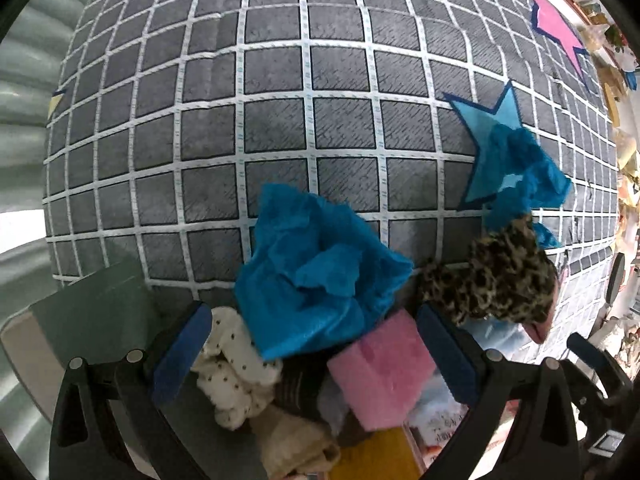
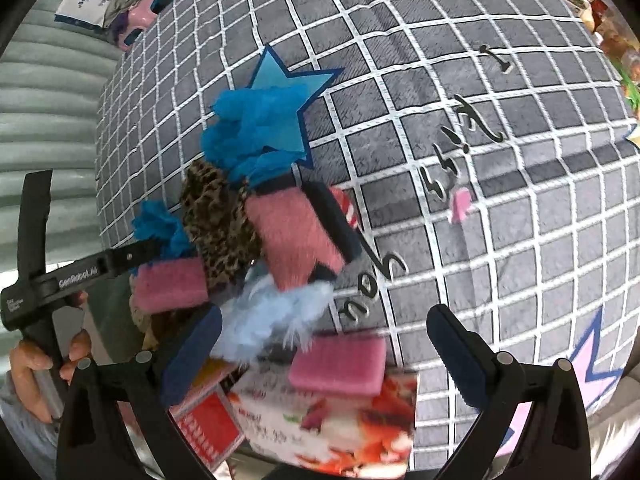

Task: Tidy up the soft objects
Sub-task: 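Grasp the blue crumpled cloth with the left gripper while the right grasps the pink-black sock, then carry the blue cloth and pink-black sock in both grippers over the white box, then open both grippers to drop the blue cloth and sock into the box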

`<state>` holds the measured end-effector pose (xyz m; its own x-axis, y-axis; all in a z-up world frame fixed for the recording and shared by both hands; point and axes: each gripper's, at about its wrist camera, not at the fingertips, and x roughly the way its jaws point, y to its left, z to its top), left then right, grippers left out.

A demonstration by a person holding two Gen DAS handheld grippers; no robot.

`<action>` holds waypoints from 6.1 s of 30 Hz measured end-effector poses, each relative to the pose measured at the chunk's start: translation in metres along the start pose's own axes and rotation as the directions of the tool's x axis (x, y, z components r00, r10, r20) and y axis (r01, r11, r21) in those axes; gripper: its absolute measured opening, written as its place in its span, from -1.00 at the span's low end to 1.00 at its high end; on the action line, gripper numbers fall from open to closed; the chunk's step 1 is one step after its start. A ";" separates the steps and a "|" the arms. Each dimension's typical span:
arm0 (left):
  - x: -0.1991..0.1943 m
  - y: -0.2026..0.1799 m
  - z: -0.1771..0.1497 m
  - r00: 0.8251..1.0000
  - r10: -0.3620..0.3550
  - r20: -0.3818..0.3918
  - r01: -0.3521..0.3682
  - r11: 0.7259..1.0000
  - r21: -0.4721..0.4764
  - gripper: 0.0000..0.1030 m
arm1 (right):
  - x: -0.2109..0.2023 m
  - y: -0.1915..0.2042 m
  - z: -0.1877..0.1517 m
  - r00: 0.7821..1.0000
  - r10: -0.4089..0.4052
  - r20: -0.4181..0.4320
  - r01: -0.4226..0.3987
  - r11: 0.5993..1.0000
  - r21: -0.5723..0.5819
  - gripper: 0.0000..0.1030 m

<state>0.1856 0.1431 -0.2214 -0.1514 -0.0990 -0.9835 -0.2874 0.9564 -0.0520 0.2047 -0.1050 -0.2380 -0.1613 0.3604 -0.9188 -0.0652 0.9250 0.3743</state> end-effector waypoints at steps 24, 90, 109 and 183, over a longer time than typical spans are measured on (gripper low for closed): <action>0.036 0.033 0.010 0.992 -0.112 0.066 0.115 0.993 -0.039 -0.53 | 0.000 -0.044 0.018 0.997 0.073 0.008 -0.073 0.997 0.033 -0.22; -0.094 -0.124 -0.196 0.943 -0.126 0.308 0.081 0.985 0.154 -0.63 | -0.087 -0.103 -0.095 0.998 0.024 0.059 -0.014 0.988 -0.157 -0.25; -0.092 -0.061 -0.278 0.930 -0.159 0.332 0.094 0.975 0.203 -0.63 | -0.046 -0.037 -0.196 1.000 -0.006 -0.011 0.003 0.966 -0.259 -0.25; 0.013 0.212 -0.306 0.972 0.073 0.221 0.005 0.943 -0.333 -0.62 | 0.100 0.269 -0.253 0.983 -0.098 -0.156 -0.018 0.791 -0.611 -0.24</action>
<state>-0.1663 0.2609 -0.1921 0.0412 0.0344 -0.9986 -0.5865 0.8099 0.0037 -0.0781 0.1497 -0.1969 -0.3055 0.2453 -0.9201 -0.6505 0.6518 0.3898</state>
